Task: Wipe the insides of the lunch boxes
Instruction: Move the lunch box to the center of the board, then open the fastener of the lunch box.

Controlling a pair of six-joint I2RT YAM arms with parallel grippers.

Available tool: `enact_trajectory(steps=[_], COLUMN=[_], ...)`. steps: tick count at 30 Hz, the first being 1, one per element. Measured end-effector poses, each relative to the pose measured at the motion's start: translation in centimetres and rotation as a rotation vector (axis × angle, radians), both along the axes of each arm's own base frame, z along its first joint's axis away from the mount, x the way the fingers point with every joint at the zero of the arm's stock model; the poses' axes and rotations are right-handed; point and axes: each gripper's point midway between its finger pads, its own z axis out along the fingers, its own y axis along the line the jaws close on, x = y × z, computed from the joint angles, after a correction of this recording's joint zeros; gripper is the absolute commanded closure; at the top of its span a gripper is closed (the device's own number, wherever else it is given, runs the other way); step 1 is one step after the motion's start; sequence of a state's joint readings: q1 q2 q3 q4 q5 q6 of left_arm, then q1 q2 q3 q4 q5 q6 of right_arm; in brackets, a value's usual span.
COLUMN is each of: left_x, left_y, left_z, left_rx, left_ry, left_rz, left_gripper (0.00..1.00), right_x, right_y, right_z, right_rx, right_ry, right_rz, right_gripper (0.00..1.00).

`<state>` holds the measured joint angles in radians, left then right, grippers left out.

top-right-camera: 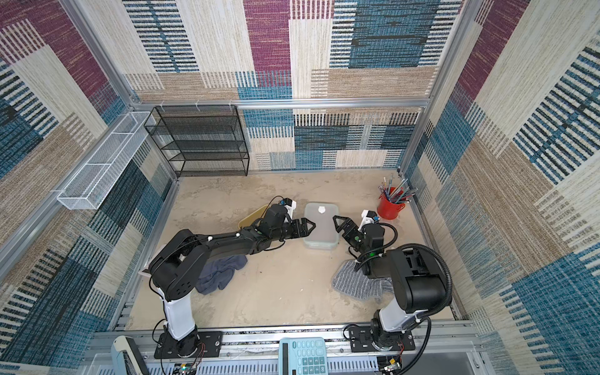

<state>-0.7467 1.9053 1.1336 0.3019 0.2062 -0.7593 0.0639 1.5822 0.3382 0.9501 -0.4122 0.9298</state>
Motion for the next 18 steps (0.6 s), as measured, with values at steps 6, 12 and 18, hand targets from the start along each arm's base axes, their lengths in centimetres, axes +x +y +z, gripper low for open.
enact_trajectory(steps=[6, 12, 18], left_x=[-0.8, -1.1, -1.5], left_y=[0.0, -0.3, -1.3], left_z=[-0.4, -0.9, -1.2], left_rx=[0.012, 0.018, 0.009], left_ry=[0.001, 0.009, 0.025], left_rz=[0.003, -0.002, -0.013], left_gripper=[0.12, 0.13, 0.18], right_x=[-0.8, -1.1, -1.6], right_y=[0.0, 0.2, 0.5], right_z=[0.1, -0.1, -0.7], right_rx=[0.065, 0.12, 0.187], right_ry=[-0.016, -0.018, -0.01], right_rz=[-0.014, -0.022, -0.026], right_gripper=[0.0, 0.06, 0.15])
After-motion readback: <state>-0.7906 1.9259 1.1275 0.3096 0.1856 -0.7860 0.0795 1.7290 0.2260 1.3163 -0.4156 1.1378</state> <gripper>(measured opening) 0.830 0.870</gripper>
